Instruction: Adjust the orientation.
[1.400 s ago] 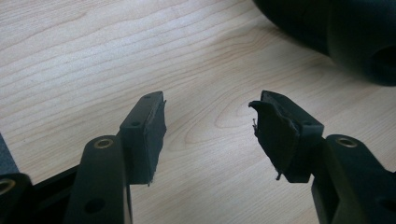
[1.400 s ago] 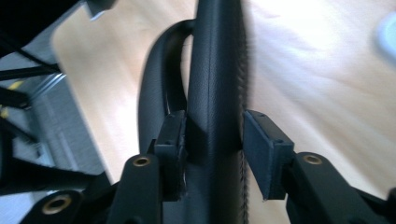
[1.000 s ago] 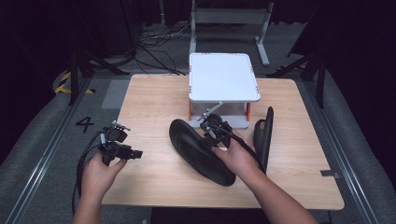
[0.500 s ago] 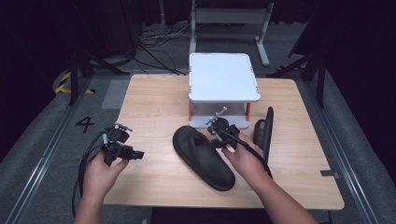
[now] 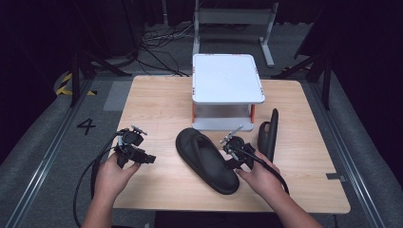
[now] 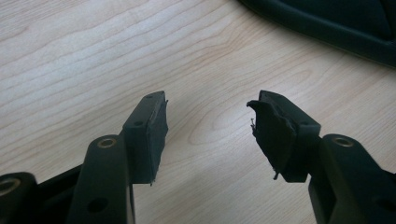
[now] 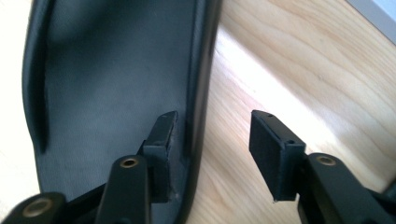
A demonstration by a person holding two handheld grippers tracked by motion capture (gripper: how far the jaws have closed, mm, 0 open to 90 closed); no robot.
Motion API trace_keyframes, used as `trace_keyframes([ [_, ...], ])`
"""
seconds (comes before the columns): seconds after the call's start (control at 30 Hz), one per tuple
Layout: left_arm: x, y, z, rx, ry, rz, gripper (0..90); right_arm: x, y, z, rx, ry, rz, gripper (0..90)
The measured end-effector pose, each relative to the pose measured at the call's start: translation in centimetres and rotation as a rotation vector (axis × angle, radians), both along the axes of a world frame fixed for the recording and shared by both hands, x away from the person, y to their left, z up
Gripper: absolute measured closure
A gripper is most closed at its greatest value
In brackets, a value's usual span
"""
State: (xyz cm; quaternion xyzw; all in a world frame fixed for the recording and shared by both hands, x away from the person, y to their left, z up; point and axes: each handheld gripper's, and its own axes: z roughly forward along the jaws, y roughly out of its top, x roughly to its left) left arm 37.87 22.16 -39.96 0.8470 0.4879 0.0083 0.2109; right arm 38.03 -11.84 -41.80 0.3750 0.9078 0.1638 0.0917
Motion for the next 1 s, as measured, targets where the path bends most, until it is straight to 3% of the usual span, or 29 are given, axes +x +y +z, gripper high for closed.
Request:
trace_keyframes([
  [0.1,0.1,-0.2,0.0,0.001,0.003,-0.009,44.3,0.5,0.7,-0.2,-0.021,-0.003,-0.007,64.4],
  [0.23,0.2,-0.4,-0.1,-0.006,0.006,-0.016,44.4,0.9,0.7,-0.3,0.041,0.065,0.004,81.8],
  [0.5,0.5,-1.4,-0.3,0.003,0.011,-0.053,44.3,0.3,0.1,-0.3,0.063,0.075,-0.044,83.3],
  [0.67,0.7,-1.9,-0.4,0.003,0.016,-0.066,44.3,-1.4,-1.6,-0.3,0.073,0.068,-0.088,83.0],
  [0.7,0.7,-1.9,-0.5,0.004,0.016,-0.065,44.3,-1.8,-1.9,-0.3,0.073,0.061,-0.091,82.1],
  [0.73,0.7,-2.0,-0.5,0.005,0.019,-0.065,44.3,-2.1,-2.2,-0.3,0.071,0.062,-0.086,75.2],
  [0.77,0.6,-2.1,-0.5,0.003,0.021,-0.065,44.3,-2.4,-2.3,-0.3,0.064,0.060,-0.090,64.8],
  [0.8,0.6,-2.2,-0.5,0.006,0.018,-0.070,44.3,-2.6,-2.6,-0.2,0.054,0.037,-0.085,60.1],
  [0.9,0.6,-2.5,-0.6,0.007,0.019,-0.078,44.4,-3.4,-4.1,0.7,0.039,-0.022,-0.096,63.4],
  [1.0,0.7,-3.2,-1.1,0.019,0.033,-0.090,45.6,-3.9,-4.6,0.3,-0.047,-0.009,-0.106,71.2],
])
